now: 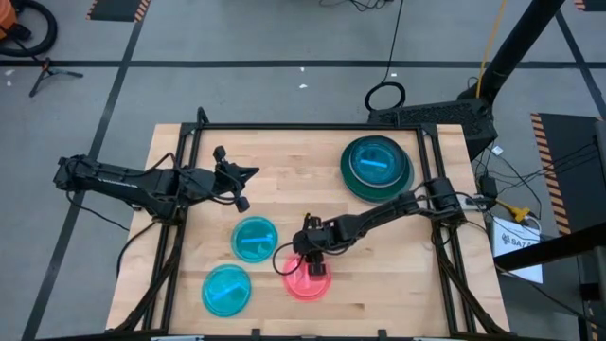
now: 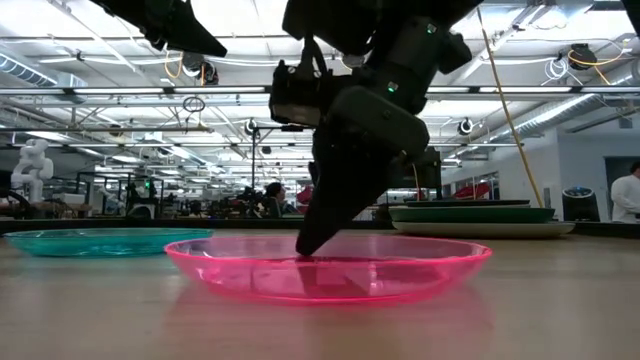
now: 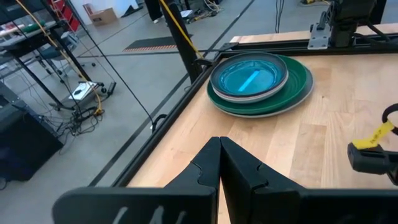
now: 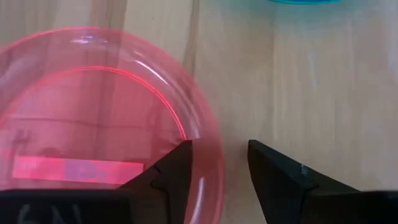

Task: Stack plastic plates
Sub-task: Stack the pink plate on the blue plate

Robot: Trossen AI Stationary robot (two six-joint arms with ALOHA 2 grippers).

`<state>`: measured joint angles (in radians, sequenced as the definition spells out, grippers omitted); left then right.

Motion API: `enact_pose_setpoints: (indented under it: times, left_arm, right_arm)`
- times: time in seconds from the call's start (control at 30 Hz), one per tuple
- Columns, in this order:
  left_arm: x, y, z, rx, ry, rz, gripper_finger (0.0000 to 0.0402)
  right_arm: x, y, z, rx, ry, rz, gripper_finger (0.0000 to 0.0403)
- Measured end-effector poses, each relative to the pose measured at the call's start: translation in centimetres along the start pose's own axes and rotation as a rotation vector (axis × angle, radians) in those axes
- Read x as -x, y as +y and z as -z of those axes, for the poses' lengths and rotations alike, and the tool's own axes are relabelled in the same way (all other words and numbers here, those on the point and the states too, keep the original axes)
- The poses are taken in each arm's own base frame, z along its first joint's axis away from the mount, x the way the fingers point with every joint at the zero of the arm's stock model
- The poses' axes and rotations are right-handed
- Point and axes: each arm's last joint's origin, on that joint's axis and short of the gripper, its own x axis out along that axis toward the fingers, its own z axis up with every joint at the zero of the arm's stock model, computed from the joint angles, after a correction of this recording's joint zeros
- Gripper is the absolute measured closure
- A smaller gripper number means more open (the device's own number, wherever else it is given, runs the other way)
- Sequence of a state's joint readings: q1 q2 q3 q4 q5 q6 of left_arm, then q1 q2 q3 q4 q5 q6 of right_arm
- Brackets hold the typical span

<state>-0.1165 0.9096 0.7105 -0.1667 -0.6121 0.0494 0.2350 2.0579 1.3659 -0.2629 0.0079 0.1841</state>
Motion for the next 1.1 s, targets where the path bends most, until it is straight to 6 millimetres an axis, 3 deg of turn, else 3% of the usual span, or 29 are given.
enact_pose_setpoints:
  times: [0.23,0.53,0.7,0.87,1.1]
  left_arm:
    - [0.0,0.0,0.0,-0.015,0.000,0.000,0.0389]
    - [0.0,0.0,0.0,-0.017,0.000,0.000,0.0389]
    - [0.0,0.0,0.0,-0.017,0.000,0.000,0.0389]
    - [0.0,0.0,0.0,-0.015,-0.004,0.000,0.0389]
    - [0.0,0.0,-0.1,-0.020,-0.006,0.000,0.0389]
  right_arm:
    - [0.0,-0.6,-0.1,-0.012,-0.002,-0.005,0.0287]
    - [0.0,-0.8,-0.1,-0.014,-0.001,-0.001,0.0392]
    - [0.3,-1.1,0.0,-0.024,0.028,0.007,0.0394]
    - [2.3,-1.7,0.3,-0.029,0.091,0.031,0.0400]
    - [7.7,-2.9,0.4,-0.032,0.155,0.136,0.0402]
